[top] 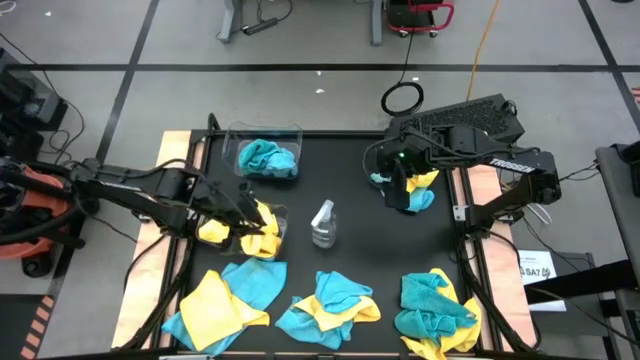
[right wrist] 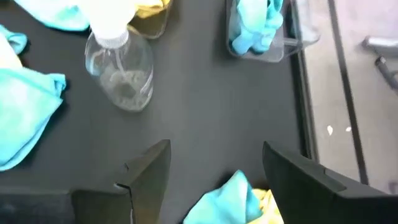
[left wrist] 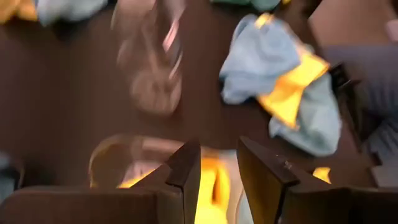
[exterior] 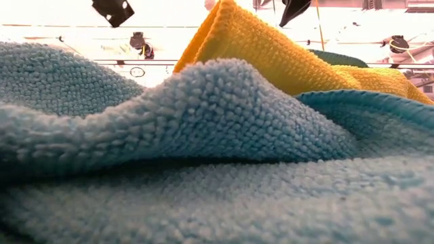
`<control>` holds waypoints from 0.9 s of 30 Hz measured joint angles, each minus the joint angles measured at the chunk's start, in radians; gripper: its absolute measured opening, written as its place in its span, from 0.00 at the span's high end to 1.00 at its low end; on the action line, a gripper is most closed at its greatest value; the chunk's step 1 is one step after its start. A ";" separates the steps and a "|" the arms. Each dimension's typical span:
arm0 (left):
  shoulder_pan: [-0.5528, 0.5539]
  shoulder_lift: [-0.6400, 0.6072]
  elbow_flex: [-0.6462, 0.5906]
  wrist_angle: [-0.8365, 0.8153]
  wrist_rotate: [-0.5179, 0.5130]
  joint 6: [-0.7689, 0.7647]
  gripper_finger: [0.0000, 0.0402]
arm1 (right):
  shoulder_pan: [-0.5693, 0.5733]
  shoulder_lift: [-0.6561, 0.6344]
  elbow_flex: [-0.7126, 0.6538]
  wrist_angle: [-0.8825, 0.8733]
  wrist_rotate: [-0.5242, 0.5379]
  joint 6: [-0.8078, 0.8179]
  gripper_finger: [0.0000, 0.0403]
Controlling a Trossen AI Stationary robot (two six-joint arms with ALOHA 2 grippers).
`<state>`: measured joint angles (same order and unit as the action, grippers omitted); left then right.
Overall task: Sort microfiber towel by color & place in baskets
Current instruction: Put the blue microfiber cloth into the top transparent bin
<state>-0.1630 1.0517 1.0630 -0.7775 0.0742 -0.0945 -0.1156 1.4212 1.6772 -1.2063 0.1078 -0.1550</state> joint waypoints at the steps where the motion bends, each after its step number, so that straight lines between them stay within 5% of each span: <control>1: -0.011 0.000 0.000 0.025 0.000 0.007 0.72 | 0.002 0.000 0.000 -0.011 -0.014 0.011 0.39; 13: -0.083 0.006 -0.020 0.091 -0.001 0.051 0.72 | 0.088 0.000 0.000 -0.132 -0.034 0.105 0.39; 27: -0.130 0.007 -0.056 0.097 -0.004 0.049 0.72 | 0.244 0.000 0.000 -0.079 -0.031 0.214 0.39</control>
<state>-0.2932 1.0584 1.0065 -0.6807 0.0704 -0.0460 0.1286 1.4212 1.6772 -1.2856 0.0772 0.0587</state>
